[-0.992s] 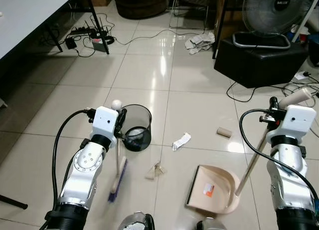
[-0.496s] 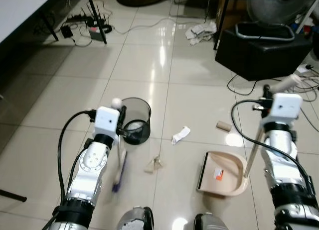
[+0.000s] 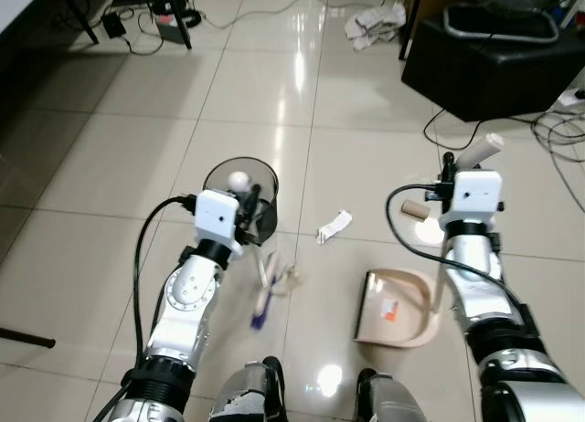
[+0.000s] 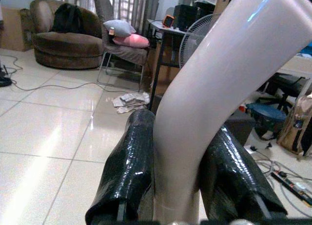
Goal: Sweep floor
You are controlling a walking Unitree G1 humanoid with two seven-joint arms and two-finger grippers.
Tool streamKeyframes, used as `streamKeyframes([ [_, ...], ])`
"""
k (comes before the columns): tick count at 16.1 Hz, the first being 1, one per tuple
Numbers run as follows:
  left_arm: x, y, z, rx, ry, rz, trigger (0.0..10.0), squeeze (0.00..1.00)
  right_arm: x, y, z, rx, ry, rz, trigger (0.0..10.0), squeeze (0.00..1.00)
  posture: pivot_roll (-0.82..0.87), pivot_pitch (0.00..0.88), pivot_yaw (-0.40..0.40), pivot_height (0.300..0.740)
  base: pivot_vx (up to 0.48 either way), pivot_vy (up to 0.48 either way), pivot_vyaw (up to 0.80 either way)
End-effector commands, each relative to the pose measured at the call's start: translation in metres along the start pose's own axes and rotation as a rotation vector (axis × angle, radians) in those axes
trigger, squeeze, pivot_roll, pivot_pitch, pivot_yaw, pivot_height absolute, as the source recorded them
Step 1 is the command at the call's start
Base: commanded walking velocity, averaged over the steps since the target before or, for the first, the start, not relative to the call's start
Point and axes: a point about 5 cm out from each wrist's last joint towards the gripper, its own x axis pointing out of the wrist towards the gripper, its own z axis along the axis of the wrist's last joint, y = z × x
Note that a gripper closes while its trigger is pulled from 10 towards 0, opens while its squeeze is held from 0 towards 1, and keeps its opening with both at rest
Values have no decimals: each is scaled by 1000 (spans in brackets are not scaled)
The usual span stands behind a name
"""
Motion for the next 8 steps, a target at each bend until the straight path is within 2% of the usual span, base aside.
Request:
streamKeyframes([
  [1,0,-2,3,-5,-26,-19,10000,0,2,5,6,21,-43,-5,10000,0,93,299,97,740,0,0,0],
  [4,11,-9,10,-45,-53,-73,10000,0,-8,28,1,29,-33,61,10000,0,103,305,95,740,0,0,0],
  [8,12,-22,15,-94,-71,-170,10000,0,-16,46,-7,20,32,92,10000,0,115,309,94,740,0,0,0],
])
